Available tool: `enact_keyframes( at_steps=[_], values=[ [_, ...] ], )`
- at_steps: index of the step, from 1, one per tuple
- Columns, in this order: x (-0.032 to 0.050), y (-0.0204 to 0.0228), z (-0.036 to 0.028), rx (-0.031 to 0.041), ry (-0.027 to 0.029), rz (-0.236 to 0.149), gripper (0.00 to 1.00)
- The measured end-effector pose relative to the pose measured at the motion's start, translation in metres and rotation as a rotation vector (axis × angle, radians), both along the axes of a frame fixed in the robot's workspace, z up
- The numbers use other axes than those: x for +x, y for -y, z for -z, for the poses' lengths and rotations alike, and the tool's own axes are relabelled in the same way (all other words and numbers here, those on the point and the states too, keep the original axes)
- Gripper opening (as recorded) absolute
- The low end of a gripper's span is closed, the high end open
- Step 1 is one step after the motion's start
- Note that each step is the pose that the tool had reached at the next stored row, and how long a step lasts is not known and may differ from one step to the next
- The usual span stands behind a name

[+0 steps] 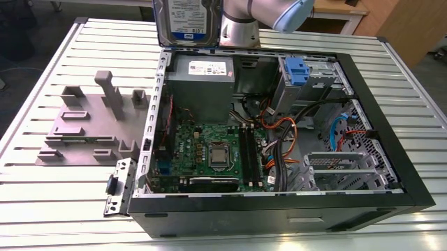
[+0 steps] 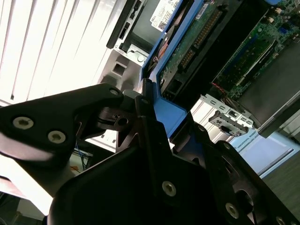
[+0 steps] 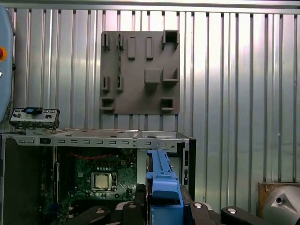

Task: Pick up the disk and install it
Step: 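Pick up the disk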

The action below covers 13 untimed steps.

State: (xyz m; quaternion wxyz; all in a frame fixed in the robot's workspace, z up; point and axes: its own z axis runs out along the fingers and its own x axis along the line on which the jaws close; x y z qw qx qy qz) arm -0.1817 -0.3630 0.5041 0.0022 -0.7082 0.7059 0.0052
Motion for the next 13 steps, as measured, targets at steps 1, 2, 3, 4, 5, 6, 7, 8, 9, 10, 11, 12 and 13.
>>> enact_keyframes(
  at_steps=[1,2,3,4,5,6,7,8,9,10,11,12,13],
  values=[
    [-0.0001,0.0000,0.0000,0.0001,0.0000,0.000,0.36],
    [-0.0001,0.0000,0.0000,0.0000,0.0000,0.000,0.36],
    [-0.0002,0.0000,0.0000,0.0000,0.0000,0.000,0.36],
    [-0.0002,0.0000,0.0000,0.0001,0.0001,0.000,0.36],
    [-0.0002,0.0000,0.0000,0.0001,0.0000,0.000,0.36],
    [-0.0003,0.0001,0.0000,0.0001,0.0000,0.000,0.36],
    [-0.0003,0.0004,0.0000,0.0001,0.0001,0.000,0.36],
    [-0.0003,0.0008,0.0000,0.0001,0.0000,0.000,0.36],
    [-0.0002,0.0011,0.0000,0.0000,0.0000,0.000,0.36],
    [-0.0002,0.0013,0.0000,0.0001,0.0000,0.000,0.36],
    [-0.0002,0.0014,0.0001,0.0001,0.0000,0.000,0.36],
    [-0.0001,0.0014,0.0000,0.0001,0.0000,0.000,0.36],
    [0.0001,0.0015,0.0000,0.0000,-0.0001,0.000,0.36]
  ],
)
